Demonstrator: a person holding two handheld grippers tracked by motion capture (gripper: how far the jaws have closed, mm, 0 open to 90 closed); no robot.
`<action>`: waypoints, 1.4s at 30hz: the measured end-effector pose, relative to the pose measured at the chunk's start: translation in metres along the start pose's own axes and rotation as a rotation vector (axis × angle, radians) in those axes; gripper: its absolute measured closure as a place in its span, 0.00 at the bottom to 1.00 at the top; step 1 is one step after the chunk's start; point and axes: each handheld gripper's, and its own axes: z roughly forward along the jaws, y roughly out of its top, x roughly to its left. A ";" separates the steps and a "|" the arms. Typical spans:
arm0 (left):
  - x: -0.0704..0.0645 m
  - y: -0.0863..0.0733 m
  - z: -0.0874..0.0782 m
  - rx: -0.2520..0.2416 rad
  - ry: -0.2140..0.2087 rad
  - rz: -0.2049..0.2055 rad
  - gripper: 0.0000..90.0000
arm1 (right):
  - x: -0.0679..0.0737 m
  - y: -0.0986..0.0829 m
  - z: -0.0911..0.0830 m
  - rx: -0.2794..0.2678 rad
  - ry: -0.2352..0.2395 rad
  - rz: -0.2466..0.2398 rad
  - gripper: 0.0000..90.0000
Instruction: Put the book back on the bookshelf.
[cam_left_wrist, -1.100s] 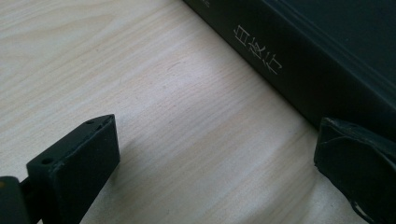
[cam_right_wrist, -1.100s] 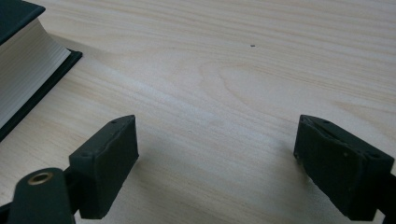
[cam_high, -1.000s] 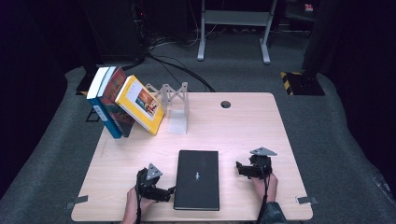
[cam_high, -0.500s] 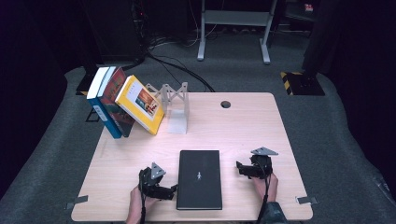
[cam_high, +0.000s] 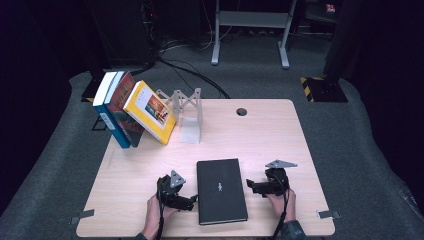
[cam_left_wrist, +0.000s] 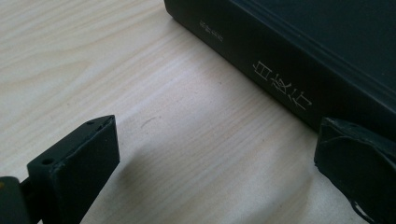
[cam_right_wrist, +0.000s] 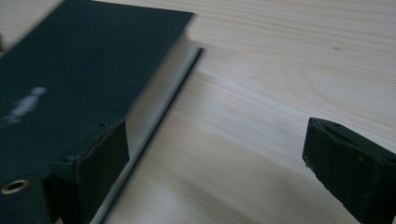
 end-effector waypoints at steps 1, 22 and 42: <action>0.000 0.000 0.000 -0.001 0.000 -0.002 0.00 | 0.006 0.002 -0.001 -0.001 0.027 -0.011 0.06; -0.002 0.019 0.020 0.007 -0.030 -0.028 0.00 | 0.040 0.012 0.013 0.125 0.032 -0.054 0.09; -0.018 0.074 0.073 0.040 -0.054 -0.003 0.00 | -0.017 0.018 -0.002 0.117 -0.062 0.012 0.09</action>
